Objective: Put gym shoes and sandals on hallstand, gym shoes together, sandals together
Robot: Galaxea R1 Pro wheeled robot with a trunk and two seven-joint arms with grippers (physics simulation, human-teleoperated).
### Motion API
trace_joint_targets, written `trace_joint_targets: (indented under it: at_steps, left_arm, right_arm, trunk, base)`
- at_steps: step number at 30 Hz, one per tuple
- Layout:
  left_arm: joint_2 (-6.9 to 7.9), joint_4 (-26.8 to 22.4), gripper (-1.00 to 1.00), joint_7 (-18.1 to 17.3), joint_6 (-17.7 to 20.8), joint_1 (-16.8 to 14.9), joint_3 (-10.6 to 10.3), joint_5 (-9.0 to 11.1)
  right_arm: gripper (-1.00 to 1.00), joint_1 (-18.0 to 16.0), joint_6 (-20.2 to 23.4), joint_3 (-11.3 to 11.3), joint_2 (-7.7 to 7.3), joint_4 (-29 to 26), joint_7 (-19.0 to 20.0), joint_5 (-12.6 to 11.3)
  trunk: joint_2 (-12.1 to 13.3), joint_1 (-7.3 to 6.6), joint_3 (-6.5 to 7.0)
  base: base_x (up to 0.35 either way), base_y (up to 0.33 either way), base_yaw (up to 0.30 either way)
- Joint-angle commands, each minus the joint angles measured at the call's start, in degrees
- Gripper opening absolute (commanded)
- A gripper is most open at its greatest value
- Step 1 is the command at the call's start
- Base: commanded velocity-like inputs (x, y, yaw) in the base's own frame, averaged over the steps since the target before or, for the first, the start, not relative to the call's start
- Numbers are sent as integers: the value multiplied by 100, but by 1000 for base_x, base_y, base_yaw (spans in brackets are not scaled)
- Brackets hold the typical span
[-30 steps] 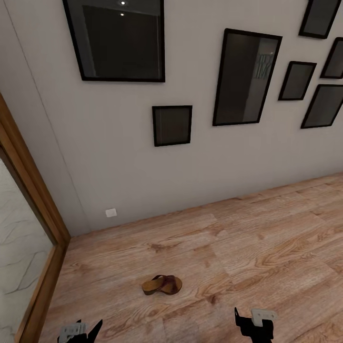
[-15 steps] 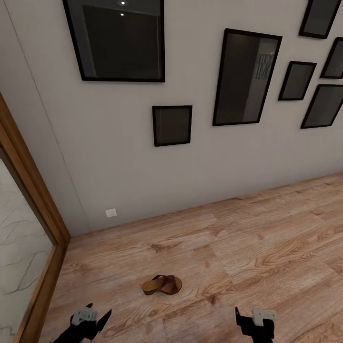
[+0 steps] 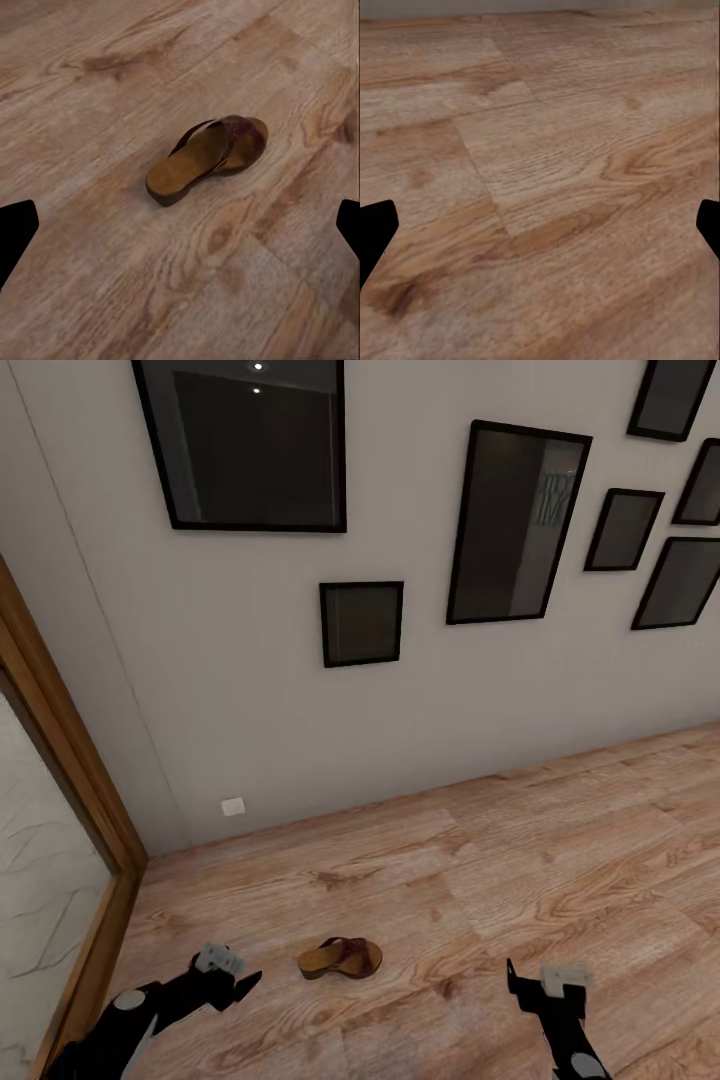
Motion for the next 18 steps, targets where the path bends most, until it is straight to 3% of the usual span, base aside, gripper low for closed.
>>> trace_joint_targets:
  at_steps: [1, 3, 4, 8, 13, 14, 18]
  left_arm:
    - [-10, 2, 100, -86, 81, -98, -18, -134]
    - [-19, 1, 100, -221, 305, -277, -129, -258]
    - [-22, 0, 100, -395, 519, -466, -256, -380]
    - [-27, -1, 100, -721, 865, -811, -458, -573]
    - [-9, -14, 100, -853, 976, -970, -532, -638]
    - [-4, -39, 100, -896, 1009, -990, -565, -665]
    - [2, -50, 100, -915, 1019, -982, -579, -670]
  right_arm:
    - [100, -4, 106, -27, -2, -165, -20, 59]
    - [100, -4, 405, -27, -8, -513, -20, 54]
    - [100, -5, 817, -28, -13, -926, -17, 50]
    - [100, -5, 1783, -28, -14, -1813, -8, 39]
    - [100, -5, 2463, -28, -13, -2504, -7, 31]
    - [100, -5, 2767, -19, 2, -2922, -10, 32]
    - [100, -5, 2882, -1, 32, -3103, -11, 33]
  trunk:
    - [-2, -1, -6]
    - [-2, -1, -6]
    - [-2, -1, -6]
    - [-2, -1, -6]
    - [-2, -1, -6]
    - [-2, -1, -6]
    - [-2, -1, -6]
  base:
    - [0, 0, 0]
    - [0, 0, 0]
    - [0, 0, 0]
    - [0, 0, 0]
    - [0, 0, 0]
    - [0, 0, 0]
    - [37, 0, 0]
